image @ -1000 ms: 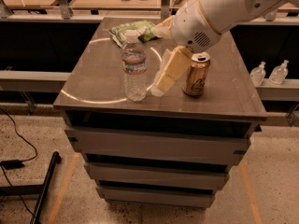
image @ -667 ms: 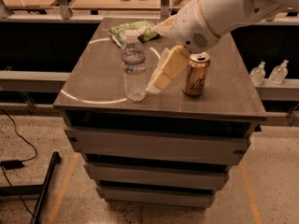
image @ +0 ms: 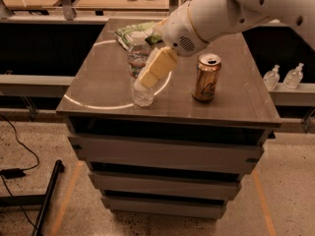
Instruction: Pick water bottle
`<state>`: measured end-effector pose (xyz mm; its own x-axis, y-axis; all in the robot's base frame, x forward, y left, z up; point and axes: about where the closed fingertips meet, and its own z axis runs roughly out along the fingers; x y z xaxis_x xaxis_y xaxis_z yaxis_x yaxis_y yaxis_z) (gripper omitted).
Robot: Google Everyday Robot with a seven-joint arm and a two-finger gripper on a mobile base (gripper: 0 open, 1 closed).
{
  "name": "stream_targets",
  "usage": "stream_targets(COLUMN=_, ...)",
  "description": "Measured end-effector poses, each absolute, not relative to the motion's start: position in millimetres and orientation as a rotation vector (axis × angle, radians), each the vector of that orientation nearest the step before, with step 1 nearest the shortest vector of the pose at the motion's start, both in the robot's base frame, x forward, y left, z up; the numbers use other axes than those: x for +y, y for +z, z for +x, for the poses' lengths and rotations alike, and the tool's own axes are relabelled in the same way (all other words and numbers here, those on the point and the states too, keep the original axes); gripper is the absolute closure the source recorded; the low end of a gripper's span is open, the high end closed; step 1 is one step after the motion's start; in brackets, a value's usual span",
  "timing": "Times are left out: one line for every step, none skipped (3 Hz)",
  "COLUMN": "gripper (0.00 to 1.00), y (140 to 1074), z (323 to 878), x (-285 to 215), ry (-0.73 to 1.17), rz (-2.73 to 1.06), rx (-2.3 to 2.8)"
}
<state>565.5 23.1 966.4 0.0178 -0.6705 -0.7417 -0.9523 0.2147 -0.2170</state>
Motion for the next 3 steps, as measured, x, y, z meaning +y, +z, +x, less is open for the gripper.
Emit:
stream_targets(gripper=0.00, y=958.8, z=577.6, x=30.1, ry=0.486, rz=-1.507, rx=1.726)
stream_targets(gripper=0.17, y=951.4, z=588.0, x=34.1, ry=0.510, rz=-1.477, rx=1.723)
stream_targets(gripper=0.41, y=942.4, z=599.6, x=32.8, ry=0.540, rz=-1.440, rx=1.727)
